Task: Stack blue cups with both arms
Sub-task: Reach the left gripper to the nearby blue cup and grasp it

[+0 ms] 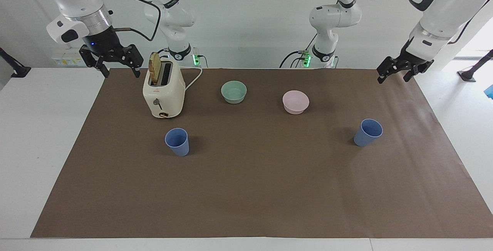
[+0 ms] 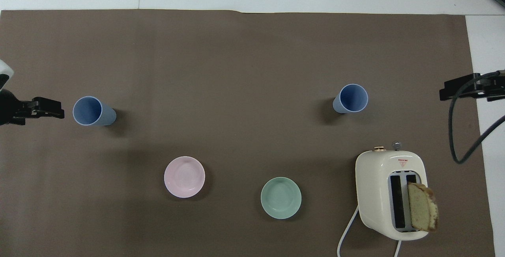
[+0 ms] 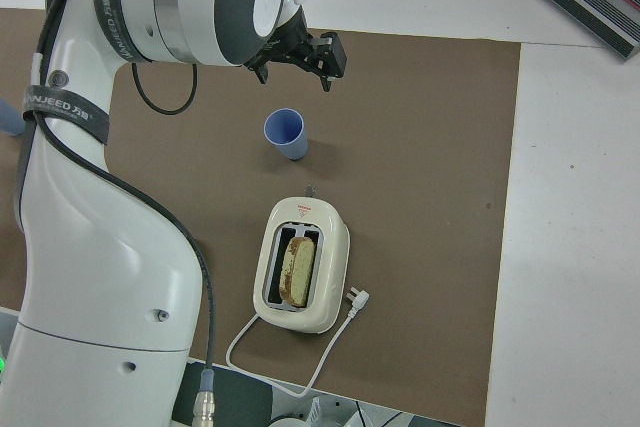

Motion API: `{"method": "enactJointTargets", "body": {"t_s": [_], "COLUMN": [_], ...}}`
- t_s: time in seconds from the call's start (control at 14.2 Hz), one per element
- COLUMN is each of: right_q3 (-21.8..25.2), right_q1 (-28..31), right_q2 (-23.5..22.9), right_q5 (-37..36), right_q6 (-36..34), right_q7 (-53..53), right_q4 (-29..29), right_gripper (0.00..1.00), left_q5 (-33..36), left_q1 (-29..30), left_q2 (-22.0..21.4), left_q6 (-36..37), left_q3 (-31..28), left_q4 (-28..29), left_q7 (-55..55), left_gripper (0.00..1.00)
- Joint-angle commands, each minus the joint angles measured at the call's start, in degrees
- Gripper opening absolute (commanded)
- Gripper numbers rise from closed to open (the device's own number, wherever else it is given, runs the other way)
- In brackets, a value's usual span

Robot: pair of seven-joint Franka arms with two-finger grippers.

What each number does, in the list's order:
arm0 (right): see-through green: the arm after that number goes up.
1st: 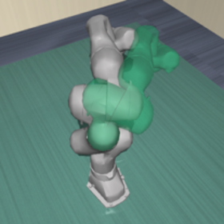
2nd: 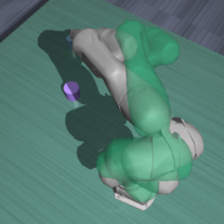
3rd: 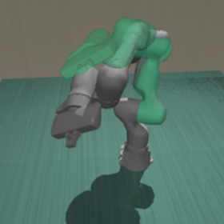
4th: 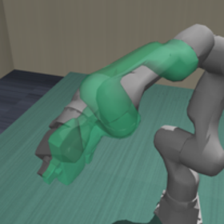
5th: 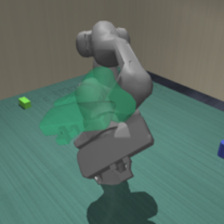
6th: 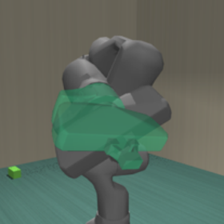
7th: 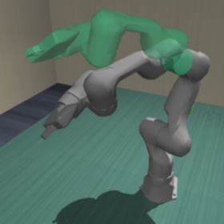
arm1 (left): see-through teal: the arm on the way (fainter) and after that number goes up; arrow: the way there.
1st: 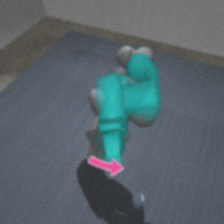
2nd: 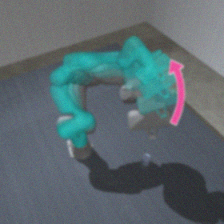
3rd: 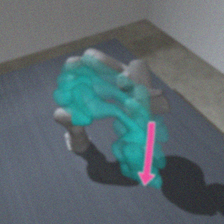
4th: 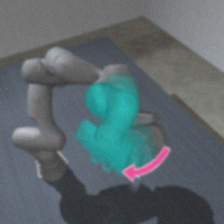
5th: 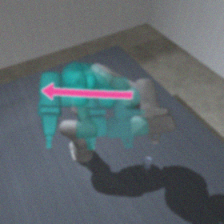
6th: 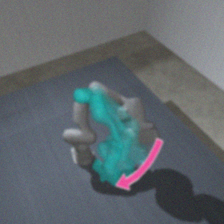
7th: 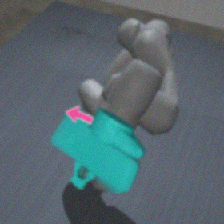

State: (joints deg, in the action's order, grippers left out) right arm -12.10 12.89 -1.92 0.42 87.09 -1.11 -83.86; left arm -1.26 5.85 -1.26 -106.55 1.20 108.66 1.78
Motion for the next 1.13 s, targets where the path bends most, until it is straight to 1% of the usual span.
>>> {"method": "enactJointTargets", "body": {"t_s": [0.0,0.07,0.21,0.28,0.56,0.64,0.71,0.78,1.06], "right_q3": [-0.1,-0.1,-0.1,-0.1,-0.1,-0.1,-0.1,-0.1,-0.1], "right_q1": [0.3,0.3,0.3,0.3,0.3,0.3,0.3,0.3,0.3], "right_q2": [1.5,1.5,1.5,1.5,1.5,1.5,1.5,1.5,1.5], "right_q5": [0.3,0.3,0.3,0.3,0.3,0.3,0.3,0.3,0.3], "right_q6": [1.5,1.5,1.5,1.5,1.5,1.5,1.5,1.5,1.5], "right_q7": [-0.9,-0.9,-0.9,-0.9,-0.9,-0.9,-0.9,-0.9,-0.9], "right_q4": [-1.9,-1.9,-1.9,-1.9,-1.9,-1.9,-1.9,-1.9,-1.9], "right_gripper": [1.0,1.0,1.0,1.0,1.0,1.0,1.0,1.0,1.0], "left_q5": [-0.7,-0.7,-0.7,-0.7,-0.7,-0.7,-0.7,-0.7,-0.7], "left_q1": [2.4,2.4,1.8,1.6,0.8,0.7,0.7,0.8,0.8], "left_q2": [4.3,5.2,5.2,5.3,7.2,7.3,7.3,7.4,7.6], "left_q6": [-5.2,-7.3,-13.0,-15.2,-18.3,-18.3,-18.1,-18.1,-17.6], "left_q3": [0.5,0.5,0.5,0.5,0.6,0.6,0.6,0.6,0.6], "left_q4": [1.3,2.6,7.4,8.9,10.2,10.2,10.1,10.1,9.2], "left_q7": [2.5,3.4,4.3,4.4,6.0,6.2,6.8,6.2,5.9], "left_gripper": [1.0,1.0,1.0,1.0,1.0,0.72,0.31,0.0,0.0]}}
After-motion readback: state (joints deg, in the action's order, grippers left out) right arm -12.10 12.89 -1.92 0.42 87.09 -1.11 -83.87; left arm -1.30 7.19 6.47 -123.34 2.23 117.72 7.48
